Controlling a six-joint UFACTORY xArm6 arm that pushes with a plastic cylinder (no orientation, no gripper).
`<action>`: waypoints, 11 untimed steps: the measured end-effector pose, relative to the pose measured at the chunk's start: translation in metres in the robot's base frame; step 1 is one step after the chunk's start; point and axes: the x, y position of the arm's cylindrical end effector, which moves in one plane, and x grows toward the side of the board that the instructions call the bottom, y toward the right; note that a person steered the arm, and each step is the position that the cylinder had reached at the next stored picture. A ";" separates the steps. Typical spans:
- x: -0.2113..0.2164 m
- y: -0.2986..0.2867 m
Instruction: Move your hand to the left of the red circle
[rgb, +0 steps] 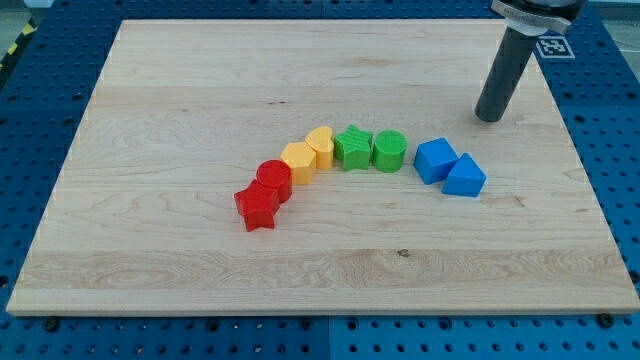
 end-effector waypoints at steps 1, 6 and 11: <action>-0.001 -0.001; 0.012 -0.276; 0.226 -0.234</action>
